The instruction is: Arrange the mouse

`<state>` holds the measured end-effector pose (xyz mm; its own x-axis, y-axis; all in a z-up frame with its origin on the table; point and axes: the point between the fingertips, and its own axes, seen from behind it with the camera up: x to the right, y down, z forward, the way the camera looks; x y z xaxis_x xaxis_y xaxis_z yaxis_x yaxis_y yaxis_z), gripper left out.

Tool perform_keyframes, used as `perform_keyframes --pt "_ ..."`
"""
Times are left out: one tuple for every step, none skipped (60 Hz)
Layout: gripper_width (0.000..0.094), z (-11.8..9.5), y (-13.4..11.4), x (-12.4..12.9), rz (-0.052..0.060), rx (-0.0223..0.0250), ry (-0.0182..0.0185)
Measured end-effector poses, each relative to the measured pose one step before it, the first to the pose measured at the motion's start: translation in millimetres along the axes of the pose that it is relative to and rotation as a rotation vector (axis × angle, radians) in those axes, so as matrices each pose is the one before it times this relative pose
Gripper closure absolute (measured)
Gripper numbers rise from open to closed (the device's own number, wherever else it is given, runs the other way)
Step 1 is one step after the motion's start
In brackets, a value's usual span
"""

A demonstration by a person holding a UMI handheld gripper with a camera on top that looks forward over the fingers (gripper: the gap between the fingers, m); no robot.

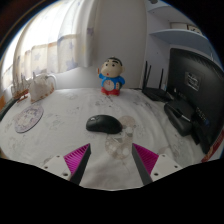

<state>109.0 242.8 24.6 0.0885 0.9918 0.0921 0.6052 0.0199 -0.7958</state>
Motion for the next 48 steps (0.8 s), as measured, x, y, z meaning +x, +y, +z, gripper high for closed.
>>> perform_keyframes --pt "0.0083 6.02 0.04 1.24 -0.0009 -0.00079 -0.00352" --pt "0.0082 5.67 0.05 1.16 -0.0017 -0.00116 -0.00285" --pt "0.0080 7.41 0.61 1.77 -0.0036 0.00073 -0.00370" --pt "0.0080 4.16 0.12 -0.32 -0.0045 -0.00479 -0.00312" --pt "0.0081 5.30 0.55 0.14 -0.0064 -0.00454 -0.00463" --pt "0.0080 5.11 -0.10 0.21 -0.0077 -0.00383 -0.00442" --pt "0.0077 5.06 -0.90 0.53 -0.0081 -0.00133 -0.00272" --pt "0.0079 4.85 -1.56 0.93 -0.0085 0.00092 -0.00196" --pt "0.0080 4.56 -2.12 1.00 -0.0078 0.00231 -0.00082" --pt "0.0079 4.27 -2.47 1.20 -0.0065 0.00323 0.00014" --pt "0.0078 5.27 -1.85 1.12 -0.0034 0.00501 -0.00335" --pt "0.0077 3.61 -3.05 0.02 -0.0026 0.00399 -0.00284" --pt "0.0079 3.27 -2.85 -0.17 -0.0032 0.00296 -0.00494" --pt "0.0077 3.38 -2.86 -0.94 -0.0021 0.00307 -0.00738" --pt "0.0077 3.12 -2.94 -0.93 -0.0005 0.00285 -0.00894" --pt "0.0079 3.14 -3.18 -0.95 0.0019 0.00310 -0.00902" --pt "0.0079 3.05 -3.29 -0.24 0.0039 0.00313 -0.00689" --pt "0.0078 3.10 -3.29 0.45 0.0039 0.00228 -0.00478" --pt "0.0078 3.23 -3.10 0.75 0.0039 0.00103 -0.00264" --pt "0.0082 3.99 -3.37 1.03 0.0046 -0.00002 -0.00165" --pt "0.0076 3.39 -2.86 -1.59 0.0028 -0.00009 -0.00766" --pt "0.0070 2.72 -2.91 -1.06 0.0044 0.00090 -0.00978" --pt "0.0070 3.05 -2.43 -0.36 0.0028 -0.00056 -0.00646" --pt "0.0072 3.52 -2.18 -0.32 0.0028 -0.00084 -0.00713" --pt "0.0074 3.38 -1.80 0.07 0.0017 -0.00190 -0.00464" --pt "0.0078 3.64 -2.04 0.29 0.0006 -0.00154 -0.00437" --pt "0.0078 3.64 -2.32 0.41 0.0005 -0.00051 -0.00323" --pt "0.0080 2.94 -2.26 1.11 0.0006 -0.00113 -0.00300" --pt "0.0080 3.84 -2.40 1.05 0.0004 0.00063 -0.00139" --pt "0.0080 3.36 -2.40 0.75 0.0000 0.00093 0.00167" --pt "0.0081 3.67 -2.50 1.51 -0.0005 0.00151 0.00133" --pt "0.0084 3.34 -2.32 1.38 -0.0008 -0.00010 0.00163" --pt "0.0082 3.33 -2.04 1.51 -0.0009 -0.00049 0.00251" --pt "0.0080 3.41 -2.15 1.59 0.0000 -0.00008 0.00254" --pt "0.0083 3.25 -2.09 1.74 0.0005 0.00006 0.00266" --pt "0.0082 3.09 -2.04 1.89 0.0013 0.00058 0.00321" --pt "0.0083 2.86 -1.64 2.41 0.0033 0.00022 0.00168" --pt "0.0081 2.75 -1.94 1.64 0.0031 -0.00008 0.00443" --pt "0.0081 3.41 -1.59 1.53 0.0022 -0.00063 0.00381" --pt "0.0082 2.80 -1.46 1.42 0.0016 -0.00089 0.00271" --pt "0.0082 2.62 -1.21 1.23 0.0011 -0.00105 0.00195" --pt "0.0082 2.31 -1.18 1.45 0.0013 -0.00097 0.00223" --pt "0.0080 2.18 -1.15 1.68 0.0012 -0.00067 0.00251" --pt "0.0080 2.07 -1.11 1.62 0.0014 -0.00059 0.00334" --pt "0.0077 1.97 -0.80 1.52 0.0004 -0.00109 0.00365" --pt "0.0075 2.35 -0.96 1.43 0.0006 -0.00218 0.00261" --pt "0.0076 1.72 -0.53 1.26 -0.0010 -0.00145 0.00335" --pt "0.0076 1.23 -0.55 1.63 -0.0013 -0.00163 0.00288"
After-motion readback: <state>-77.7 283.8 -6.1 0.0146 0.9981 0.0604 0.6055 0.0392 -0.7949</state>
